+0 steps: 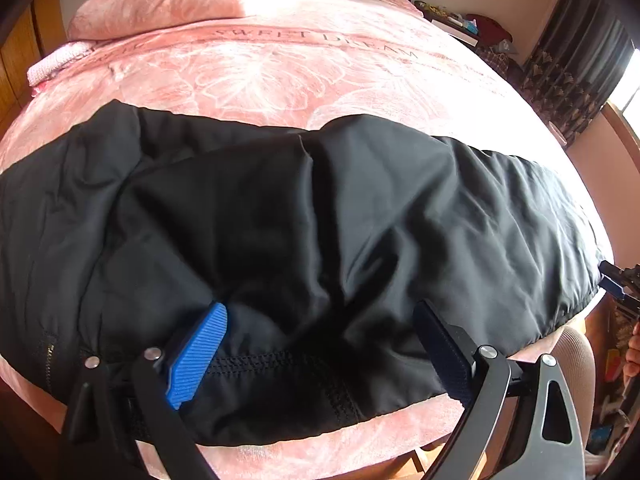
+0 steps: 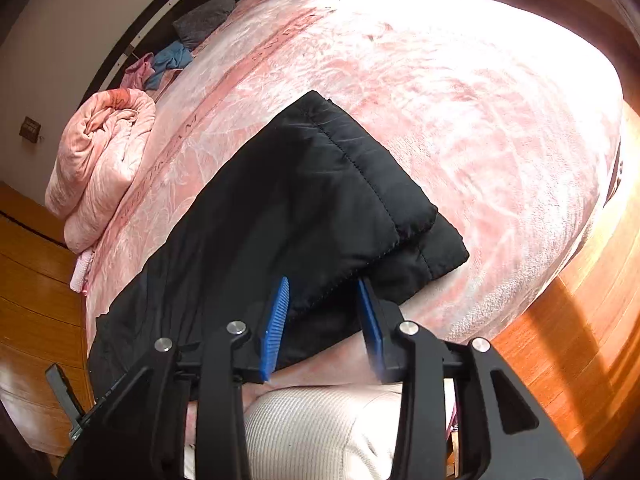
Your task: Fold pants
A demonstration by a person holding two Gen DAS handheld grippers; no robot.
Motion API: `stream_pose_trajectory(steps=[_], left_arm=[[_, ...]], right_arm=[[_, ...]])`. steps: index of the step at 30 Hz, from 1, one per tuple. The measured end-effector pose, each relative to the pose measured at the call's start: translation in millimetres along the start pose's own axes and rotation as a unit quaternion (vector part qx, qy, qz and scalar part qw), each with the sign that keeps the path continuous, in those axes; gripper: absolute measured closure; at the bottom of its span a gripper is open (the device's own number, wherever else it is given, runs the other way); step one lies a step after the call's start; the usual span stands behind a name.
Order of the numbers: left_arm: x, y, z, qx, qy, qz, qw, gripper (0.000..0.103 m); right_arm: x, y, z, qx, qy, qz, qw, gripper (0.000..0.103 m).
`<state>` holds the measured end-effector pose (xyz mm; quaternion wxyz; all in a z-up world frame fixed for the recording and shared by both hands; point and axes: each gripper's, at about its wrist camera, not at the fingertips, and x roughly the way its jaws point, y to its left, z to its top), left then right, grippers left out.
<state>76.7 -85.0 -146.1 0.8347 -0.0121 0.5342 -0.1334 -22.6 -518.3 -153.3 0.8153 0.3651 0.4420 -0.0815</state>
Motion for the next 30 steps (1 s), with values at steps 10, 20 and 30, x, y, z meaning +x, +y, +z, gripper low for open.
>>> stream_pose_trajectory(steps=[10,20,30], left_arm=[[-15,-12,-6,0.003,-0.016,0.010,0.9998,0.008],[0,-11,-7,0.002,0.001,0.008,1.0000,0.008],[-21,34,-11,-0.038,-0.059,0.048,0.9964,0.008]], right_arm=[[-10,15,14,-0.034,-0.005,-0.001,0.999,0.099],[13,-14,0,-0.013,0.040,-0.040,0.998,0.093],[-39,56,-17,-0.171,-0.028,-0.194,0.966,0.069]])
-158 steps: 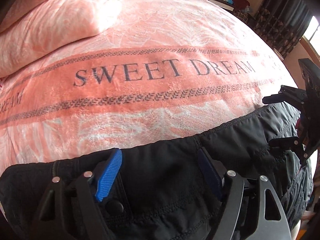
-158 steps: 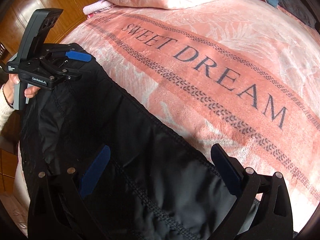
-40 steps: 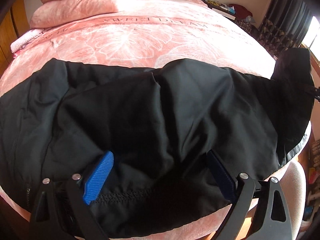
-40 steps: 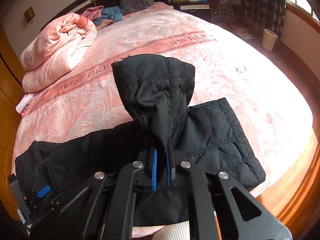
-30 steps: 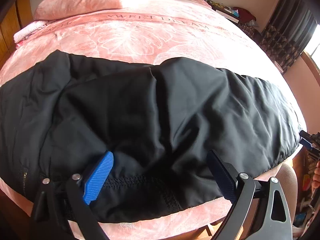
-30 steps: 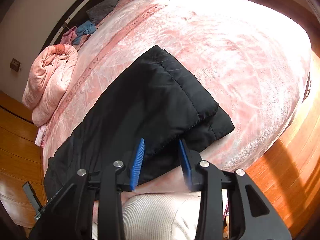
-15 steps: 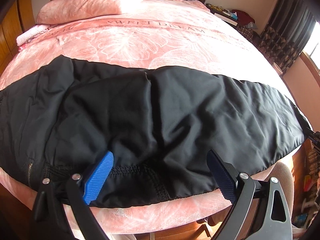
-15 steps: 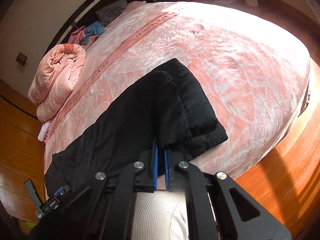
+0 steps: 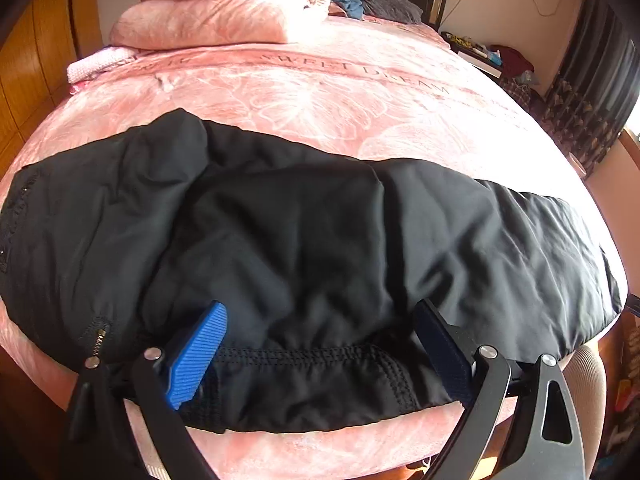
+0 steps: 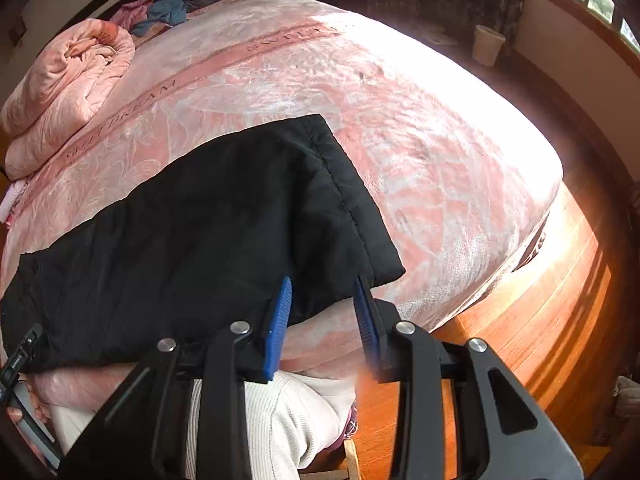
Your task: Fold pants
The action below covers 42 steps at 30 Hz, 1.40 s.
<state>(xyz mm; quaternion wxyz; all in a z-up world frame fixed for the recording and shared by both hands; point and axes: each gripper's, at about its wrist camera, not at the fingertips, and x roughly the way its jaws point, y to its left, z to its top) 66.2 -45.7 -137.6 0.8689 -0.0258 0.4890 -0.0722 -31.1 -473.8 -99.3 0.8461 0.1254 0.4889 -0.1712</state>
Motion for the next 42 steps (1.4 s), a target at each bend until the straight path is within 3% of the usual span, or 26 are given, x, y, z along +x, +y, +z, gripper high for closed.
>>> stream_pose_trajectory(steps=[2,4,7,14,18,21,25,29,30,31,34,35,39,41,42], left_arm=[[1,16,1,-0.012,0.004,0.003,0.9999,0.008],[1,30,1,-0.019,0.006,0.007,0.9998,0.008],[1,46,4,-0.018,0.004,0.018,0.9997,0.008],[-6,109,29,-0.036,-0.020,0.074,0.9964,0.008],[4,155,38,-0.064,-0.014,0.105,0.9923,0.008],[11,186,43,-0.099,-0.011,0.110,0.9889,0.008],[16,207,47,-0.137,-0.015,0.102,0.9852,0.008],[18,199,55,-0.135,-0.020,0.075,0.9878,0.008],[19,194,57,-0.133,-0.021,0.063,0.9889,0.008],[20,188,57,-0.127,-0.021,0.052,0.9903,0.008],[26,171,58,-0.098,-0.016,0.055,0.9935,0.007],[28,169,57,-0.090,-0.016,0.063,0.9939,0.007],[31,169,50,-0.085,-0.017,0.069,0.9938,0.007],[34,169,48,-0.081,-0.014,0.072,0.9940,0.006],[36,167,47,-0.074,-0.012,0.075,0.9943,0.004]], right_arm=[[-16,31,7,-0.055,-0.029,0.011,0.998,0.062],[-21,72,16,-0.109,-0.033,0.082,0.990,0.053],[-5,144,30,-0.182,-0.008,0.200,0.963,0.051],[41,308,64,-0.275,0.054,0.323,0.904,0.054],[62,390,66,-0.335,0.084,0.331,0.878,0.054],[84,435,63,-0.362,0.103,0.320,0.869,0.054],[105,468,53,-0.411,0.113,0.304,0.852,0.053],[117,489,40,-0.461,0.108,0.272,0.838,0.053],[118,492,39,-0.465,0.108,0.273,0.835,0.061],[119,495,38,-0.467,0.114,0.283,0.830,0.080],[113,503,34,-0.499,0.109,0.280,0.813,0.098],[109,504,34,-0.505,0.102,0.281,0.810,0.098],[97,501,56,-0.471,0.068,0.298,0.827,0.098],[109,501,52,-0.477,0.089,0.289,0.825,0.096],[115,501,49,-0.480,0.095,0.279,0.827,0.088]])
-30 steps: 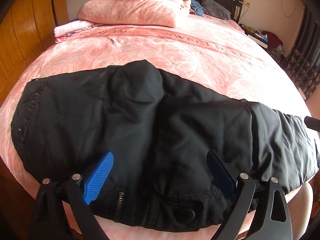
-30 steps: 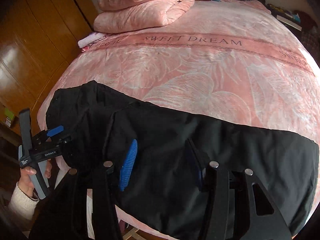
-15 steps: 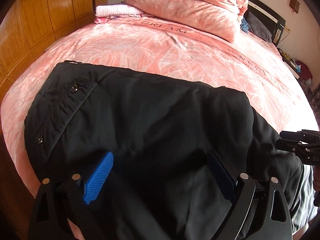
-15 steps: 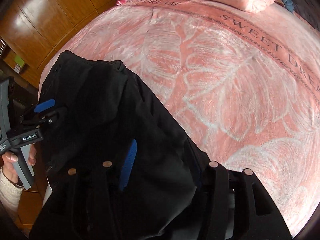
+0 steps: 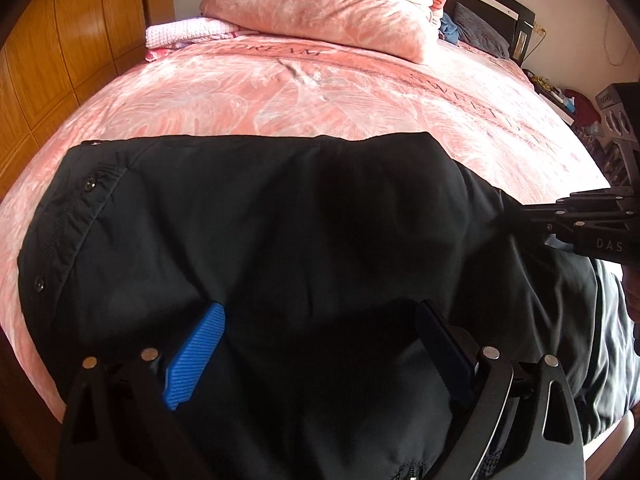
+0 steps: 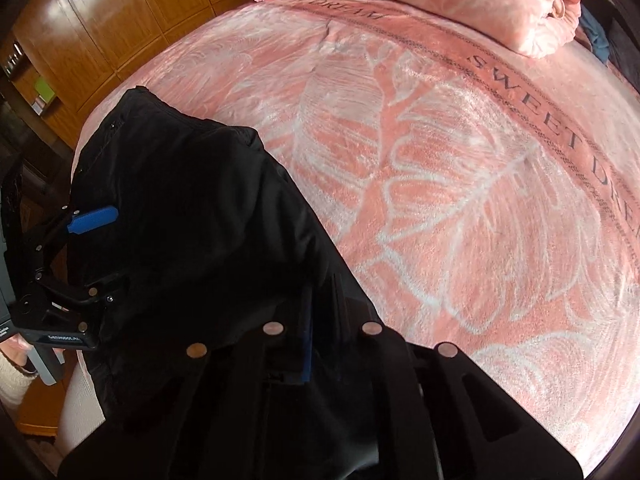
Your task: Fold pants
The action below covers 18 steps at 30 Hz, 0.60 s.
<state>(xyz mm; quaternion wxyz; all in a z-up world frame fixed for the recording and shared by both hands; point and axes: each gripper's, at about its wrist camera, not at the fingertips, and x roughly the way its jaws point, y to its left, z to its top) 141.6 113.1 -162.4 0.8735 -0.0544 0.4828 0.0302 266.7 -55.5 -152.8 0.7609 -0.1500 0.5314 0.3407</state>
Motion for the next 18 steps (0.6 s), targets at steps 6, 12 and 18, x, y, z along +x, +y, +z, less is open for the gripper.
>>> stream_pose_trajectory(steps=[6,12,18], left_arm=[[-3,-6,-4,0.025,0.012,0.012,0.9995,0.004],[-24,-12,-14,-0.028,0.013,-0.057,0.9979,0.004],[-8,-46,-27,0.055,0.014,-0.010,0.9983,0.003]], right_arm=[[-48,-13,-35,0.040,-0.073,-0.007,0.997,0.064],[-92,-16,-103,0.076,-0.102,-0.012,0.992,0.072],[-41,-31,-125,0.102,-0.031,-0.062,0.992,0.088]])
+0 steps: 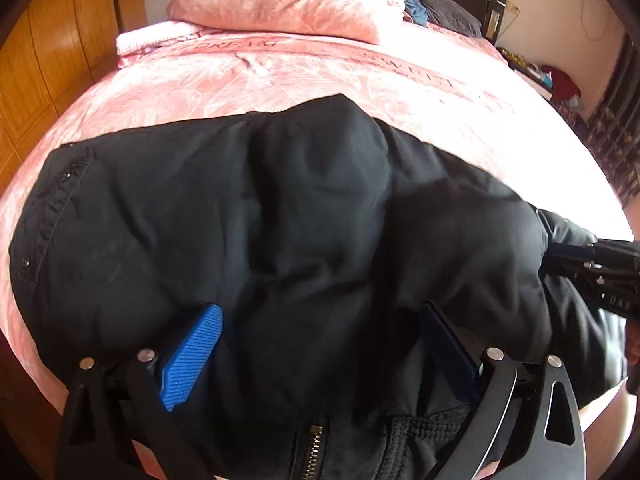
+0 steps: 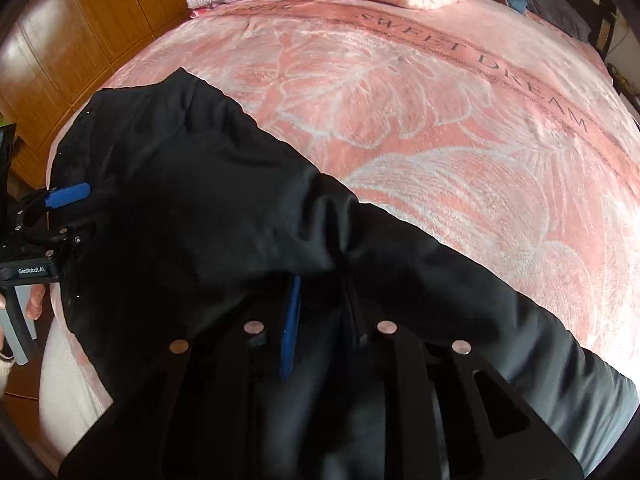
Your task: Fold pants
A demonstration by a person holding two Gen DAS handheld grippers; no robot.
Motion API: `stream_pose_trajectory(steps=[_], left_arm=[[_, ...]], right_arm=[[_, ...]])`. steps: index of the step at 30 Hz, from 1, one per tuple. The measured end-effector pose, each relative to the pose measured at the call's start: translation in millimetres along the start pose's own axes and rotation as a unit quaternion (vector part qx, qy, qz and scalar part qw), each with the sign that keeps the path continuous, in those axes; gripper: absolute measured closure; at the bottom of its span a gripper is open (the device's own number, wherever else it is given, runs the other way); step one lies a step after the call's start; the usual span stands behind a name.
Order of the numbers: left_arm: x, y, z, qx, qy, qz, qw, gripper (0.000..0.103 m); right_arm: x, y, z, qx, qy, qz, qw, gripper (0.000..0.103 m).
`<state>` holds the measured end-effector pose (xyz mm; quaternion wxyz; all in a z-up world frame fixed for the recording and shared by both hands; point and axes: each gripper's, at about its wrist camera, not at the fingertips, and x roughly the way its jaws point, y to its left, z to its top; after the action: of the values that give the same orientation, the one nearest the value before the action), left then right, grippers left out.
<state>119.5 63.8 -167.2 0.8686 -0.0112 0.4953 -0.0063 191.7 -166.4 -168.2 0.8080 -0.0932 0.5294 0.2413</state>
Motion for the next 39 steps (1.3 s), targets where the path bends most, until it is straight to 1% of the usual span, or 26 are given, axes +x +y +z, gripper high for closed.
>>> stream_pose_trajectory(steps=[1,3,5,7,10,12,13,15,17,18,20,21,22,24,25,28,29,31,32,33,34,35,36,37,39], left_arm=[[6,-3,-2,0.017,0.003,0.010,0.9998,0.003],[7,-6,-3,0.021,0.001,0.017,0.9996,0.003],[3,-5,-1,0.014,0.012,0.014,0.9997,0.004],[-6,-5,1,-0.001,0.022,0.002,0.9997,0.004],[-28,-10,-2,-0.032,0.005,-0.038,0.9988,0.004],[-40,-24,-4,-0.035,0.000,-0.065,0.9973,0.004],[-45,-34,-6,-0.032,-0.002,-0.077,0.9965,0.004],[-52,-58,-9,-0.020,-0.002,-0.107,0.9941,0.004],[-54,-86,-13,0.002,0.006,-0.135,0.9909,0.004],[-54,-101,-16,0.015,0.009,-0.143,0.9896,0.004],[-51,-124,-21,0.042,0.012,-0.142,0.9889,0.004],[-48,-133,-24,0.054,0.016,-0.140,0.9886,0.004],[-43,-140,-28,0.065,0.022,-0.134,0.9886,0.004],[-29,-149,-36,0.089,0.049,-0.103,0.9895,0.004],[-23,-151,-41,0.101,0.055,-0.098,0.9885,0.004],[-22,-159,-53,0.139,0.036,-0.073,0.9869,0.003],[-25,-159,-54,0.140,0.036,-0.069,0.9871,0.004],[-32,-156,-51,0.122,0.041,-0.081,0.9883,0.004],[-36,-154,-50,0.108,0.039,-0.092,0.9891,0.004],[-41,-149,-51,0.093,0.032,-0.099,0.9902,0.004],[-42,-145,-50,0.080,0.029,-0.102,0.9912,0.004],[-39,-143,-50,0.071,0.034,-0.103,0.9915,0.004],[-32,-145,-52,0.069,0.047,-0.101,0.9914,0.004],[-27,-149,-55,0.080,0.048,-0.094,0.9912,0.004],[-24,-158,-60,0.115,0.031,-0.073,0.9902,0.004]], right_arm=[[5,-4,-2,0.016,0.000,0.011,1.000,0.088],[0,-7,-3,0.031,-0.003,0.025,0.999,0.086],[-15,-12,-9,0.050,-0.013,0.038,0.998,0.078],[-42,-22,-22,0.068,-0.038,0.051,0.996,0.058],[-89,-39,-54,0.091,-0.072,0.046,0.992,0.057],[-116,-51,-82,0.112,-0.081,0.041,0.990,0.057],[-125,-56,-96,0.124,-0.080,0.043,0.988,0.056],[-138,-59,-122,0.144,-0.080,0.066,0.984,0.056],[-141,-53,-138,0.153,-0.080,0.086,0.981,0.056],[-140,-47,-145,0.150,-0.079,0.084,0.982,0.056],[-134,-35,-148,0.142,-0.077,0.075,0.984,0.057],[-127,-32,-149,0.145,-0.070,0.069,0.985,0.057],[-118,-31,-149,0.151,-0.054,0.059,0.985,0.057],[-98,-30,-150,0.155,-0.008,0.040,0.987,0.058],[-91,-29,-152,0.157,-0.001,0.036,0.987,0.058],[-91,-32,-158,0.168,-0.011,0.045,0.985,0.059],[-96,-35,-160,0.178,-0.022,0.052,0.982,0.059],[-113,-43,-167,0.195,-0.053,0.057,0.978,0.058],[-121,-48,-170,0.203,-0.064,0.050,0.976,0.057],[-127,-53,-174,0.212,-0.071,0.035,0.974,0.054],[-128,-59,-177,0.221,-0.070,0.020,0.973,0.050],[-126,-65,-181,0.228,-0.060,0.010,0.972,0.051],[-118,-71,-182,0.233,-0.045,0.008,0.971,0.054],[-111,-75,-182,0.235,-0.036,0.014,0.971,0.057],[-106,-80,-182,0.240,-0.037,0.023,0.970,0.058]])
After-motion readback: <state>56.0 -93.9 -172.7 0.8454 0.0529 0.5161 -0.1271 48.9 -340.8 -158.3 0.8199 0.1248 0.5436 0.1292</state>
